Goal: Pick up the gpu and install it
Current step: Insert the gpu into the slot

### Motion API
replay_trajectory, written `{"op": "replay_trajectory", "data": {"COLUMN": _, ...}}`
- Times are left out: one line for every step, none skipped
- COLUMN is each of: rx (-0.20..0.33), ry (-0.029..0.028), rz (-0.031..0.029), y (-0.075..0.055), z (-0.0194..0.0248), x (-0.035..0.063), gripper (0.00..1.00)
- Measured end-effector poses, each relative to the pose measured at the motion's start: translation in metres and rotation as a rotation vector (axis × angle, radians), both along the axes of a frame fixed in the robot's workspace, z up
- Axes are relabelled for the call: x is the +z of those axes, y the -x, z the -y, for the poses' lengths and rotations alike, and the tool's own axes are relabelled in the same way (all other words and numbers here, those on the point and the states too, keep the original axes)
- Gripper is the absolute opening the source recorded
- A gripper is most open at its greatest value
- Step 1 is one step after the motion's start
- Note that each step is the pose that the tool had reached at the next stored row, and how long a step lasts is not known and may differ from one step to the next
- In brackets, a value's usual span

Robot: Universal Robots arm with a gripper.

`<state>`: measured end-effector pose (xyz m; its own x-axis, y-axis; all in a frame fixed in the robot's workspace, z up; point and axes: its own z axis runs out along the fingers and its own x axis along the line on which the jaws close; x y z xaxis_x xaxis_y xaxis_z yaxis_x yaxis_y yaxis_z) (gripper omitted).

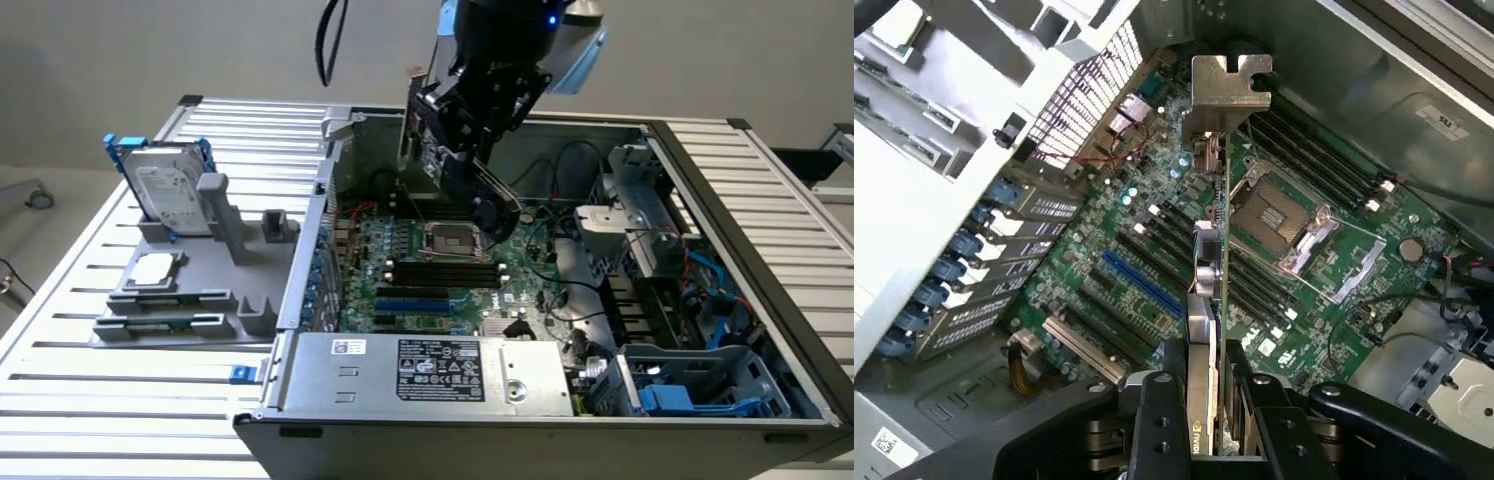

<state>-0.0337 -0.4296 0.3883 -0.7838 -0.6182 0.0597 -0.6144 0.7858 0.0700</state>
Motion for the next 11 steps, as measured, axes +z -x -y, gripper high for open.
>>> {"op": "replay_trajectory", "data": {"rx": 0.018, "ry": -0.0001, "rz": 0.0002, "y": 0.0, "z": 0.0, "x": -0.0003, "gripper": 0.26}}
{"op": "replay_trajectory", "data": {"rx": 0.036, "ry": 0.0, "rz": 0.0004, "y": 0.0, "z": 0.0, "x": -0.0006, "gripper": 0.26}}
{"op": "replay_trajectory", "data": {"rx": 0.055, "ry": -0.0001, "rz": 0.0006, "y": 0.0, "z": 0.0, "x": -0.0009, "gripper": 0.26}}
{"op": "replay_trajectory", "data": {"rx": 0.072, "ry": 0.0, "rz": 0.0008, "y": 0.0, "z": 0.0, "x": -0.0012, "gripper": 0.26}}
{"op": "replay_trajectory", "data": {"rx": 0.09, "ry": 0.0, "rz": 0.0009, "y": 0.0, "z": 0.0, "x": -0.0015, "gripper": 0.26}}
{"op": "replay_trajectory", "data": {"rx": 0.11, "ry": -0.0001, "rz": 0.0011, "y": 0.0, "z": 0.0, "x": -0.0018, "gripper": 0.26}}
{"op": "replay_trajectory", "data": {"rx": 0.128, "ry": 0.0, "rz": 0.0012, "y": 0.0, "z": 0.0, "x": -0.002, "gripper": 0.26}}
{"op": "replay_trajectory", "data": {"rx": 0.146, "ry": 0.0, "rz": 0.0014, "y": 0.0, "z": 0.0, "x": -0.0023, "gripper": 0.26}}
{"op": "replay_trajectory", "data": {"rx": 0.164, "ry": 0.0001, "rz": 0.0015, "y": 0.0, "z": 0.0, "x": -0.0026, "gripper": 0.26}}
{"op": "replay_trajectory", "data": {"rx": 0.182, "ry": 0.0, "rz": 0.0017, "y": 0.0, "z": 0.0, "x": -0.0029, "gripper": 0.26}}
{"op": "replay_trajectory", "data": {"rx": 0.2, "ry": 0.0, "rz": 0.0019, "y": 0.0, "z": 0.0, "x": -0.0032, "gripper": 0.26}}
